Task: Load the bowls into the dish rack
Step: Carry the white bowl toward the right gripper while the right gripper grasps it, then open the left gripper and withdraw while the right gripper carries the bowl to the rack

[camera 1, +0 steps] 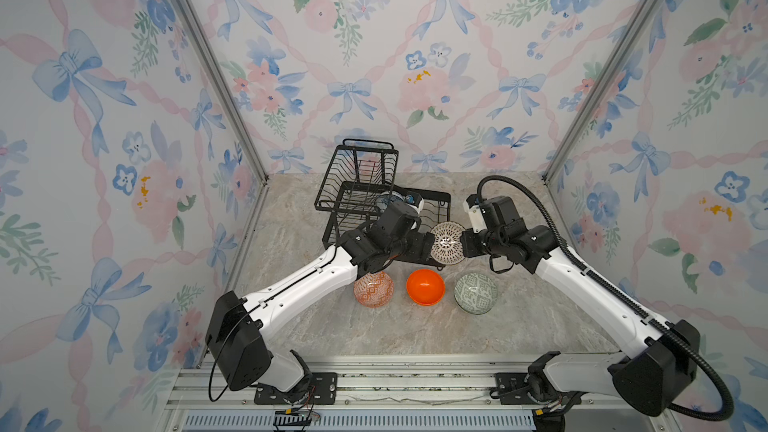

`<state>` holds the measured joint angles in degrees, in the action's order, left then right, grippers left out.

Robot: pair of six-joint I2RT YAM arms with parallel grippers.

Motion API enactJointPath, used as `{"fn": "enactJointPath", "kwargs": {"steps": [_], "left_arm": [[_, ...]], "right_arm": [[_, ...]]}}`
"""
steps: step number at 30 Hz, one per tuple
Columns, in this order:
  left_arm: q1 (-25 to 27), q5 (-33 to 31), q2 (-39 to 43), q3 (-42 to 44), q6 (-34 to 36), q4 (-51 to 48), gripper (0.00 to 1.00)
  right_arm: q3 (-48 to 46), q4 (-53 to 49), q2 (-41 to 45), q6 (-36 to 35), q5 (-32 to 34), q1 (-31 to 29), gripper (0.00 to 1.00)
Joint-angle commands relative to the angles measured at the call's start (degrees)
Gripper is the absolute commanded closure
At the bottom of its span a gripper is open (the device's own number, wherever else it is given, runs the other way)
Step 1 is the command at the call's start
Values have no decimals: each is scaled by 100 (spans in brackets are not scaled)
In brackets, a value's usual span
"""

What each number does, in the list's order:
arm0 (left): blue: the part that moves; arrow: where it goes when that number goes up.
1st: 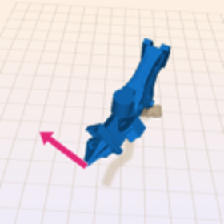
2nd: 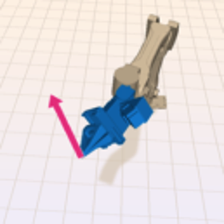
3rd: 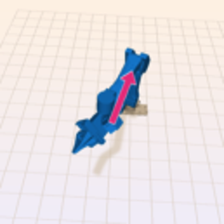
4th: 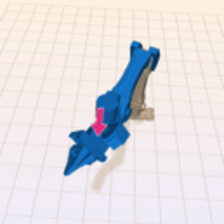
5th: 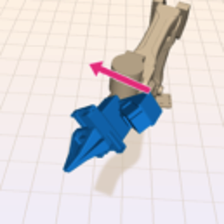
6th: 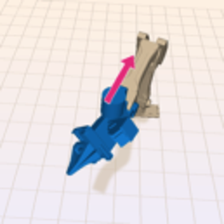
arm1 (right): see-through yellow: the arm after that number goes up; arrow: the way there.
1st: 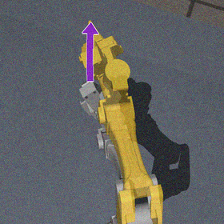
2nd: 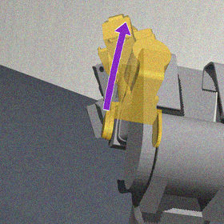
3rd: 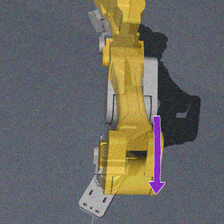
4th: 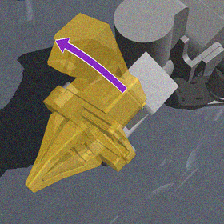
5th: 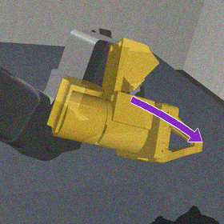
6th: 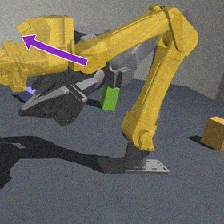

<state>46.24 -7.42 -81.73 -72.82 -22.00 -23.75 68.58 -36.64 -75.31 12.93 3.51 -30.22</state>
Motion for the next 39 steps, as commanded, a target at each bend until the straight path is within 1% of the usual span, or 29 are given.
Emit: {"fn": "enactJointPath", "kwargs": {"steps": [1,7,13,17,23,28,32,39], "left_arm": [[-168,122,474,321,-54,43,2],[-560,176,1036,1088,-146,26,2],[-1022,209,1498,1767,-172,29,2],[-1355,407,1686,2087,-49,29,2],[-1644,752,1805,2287,332,39,2],[-1788,1009,1928,2324,535,54,2],[-1885,1236,1929,2351,659,57,2],[-1995,1530,1820,2369,749,64,2]], "right_arm": [[174,585,-38,-400,723,-71,100],[265,1495,-310,-997,1605,-107,100],[320,2507,-783,-1574,2312,-177,100],[330,3265,-1251,-2006,2653,-209,100],[509,4235,-2126,-2782,2925,-131,100],[876,4527,-2787,-3027,2810,73,100],[1088,4838,-3273,-3279,2783,110,100],[1449,5402,-4050,-3642,2947,99,100]]}}
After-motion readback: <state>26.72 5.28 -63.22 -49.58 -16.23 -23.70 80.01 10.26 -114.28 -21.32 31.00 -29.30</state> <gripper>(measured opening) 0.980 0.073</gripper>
